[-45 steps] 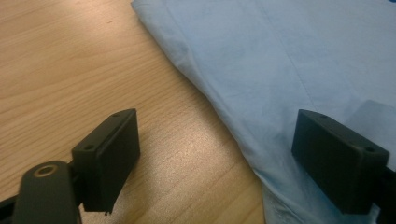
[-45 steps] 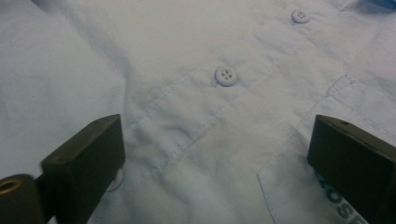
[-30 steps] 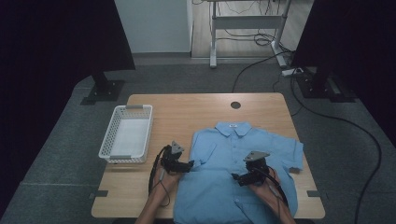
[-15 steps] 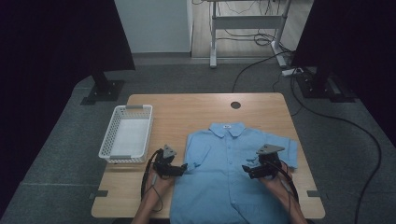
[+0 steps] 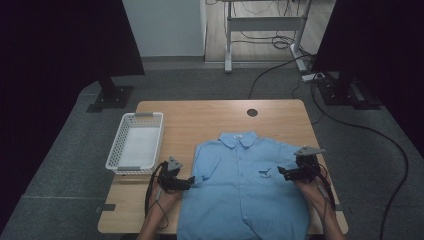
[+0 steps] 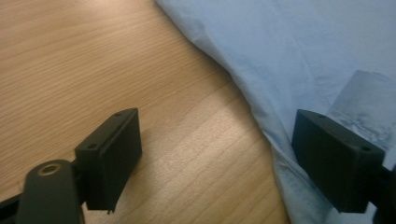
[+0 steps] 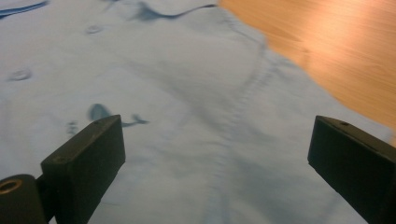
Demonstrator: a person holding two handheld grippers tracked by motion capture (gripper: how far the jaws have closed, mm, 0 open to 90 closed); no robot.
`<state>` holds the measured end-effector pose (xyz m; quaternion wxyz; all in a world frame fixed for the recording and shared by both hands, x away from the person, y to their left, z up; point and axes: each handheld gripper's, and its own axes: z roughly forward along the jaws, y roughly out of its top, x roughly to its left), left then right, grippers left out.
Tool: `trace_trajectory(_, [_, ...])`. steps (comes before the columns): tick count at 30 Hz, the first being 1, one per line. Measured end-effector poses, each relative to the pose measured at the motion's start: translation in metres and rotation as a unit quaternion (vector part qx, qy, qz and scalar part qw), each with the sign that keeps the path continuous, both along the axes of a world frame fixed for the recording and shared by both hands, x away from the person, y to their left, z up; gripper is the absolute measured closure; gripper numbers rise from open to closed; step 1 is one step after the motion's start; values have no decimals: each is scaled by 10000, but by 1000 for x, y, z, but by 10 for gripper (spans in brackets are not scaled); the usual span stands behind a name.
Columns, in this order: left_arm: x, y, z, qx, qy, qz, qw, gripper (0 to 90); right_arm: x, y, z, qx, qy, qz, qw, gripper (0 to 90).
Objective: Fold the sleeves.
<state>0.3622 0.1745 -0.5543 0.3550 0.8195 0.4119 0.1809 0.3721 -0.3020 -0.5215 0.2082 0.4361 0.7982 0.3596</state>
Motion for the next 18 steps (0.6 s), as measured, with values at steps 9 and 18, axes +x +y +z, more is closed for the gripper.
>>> trace_trajectory(9, [1, 0, 0, 43, 19, 62, 10000, 110, 11, -39, -2, -126, -5, -589, 9982, 75])
trace_trajectory(18, [1, -1, 0, 46, 23, 62, 10000, 107, 9, -66, -25, -171, 195, -1080, 9938, 154])
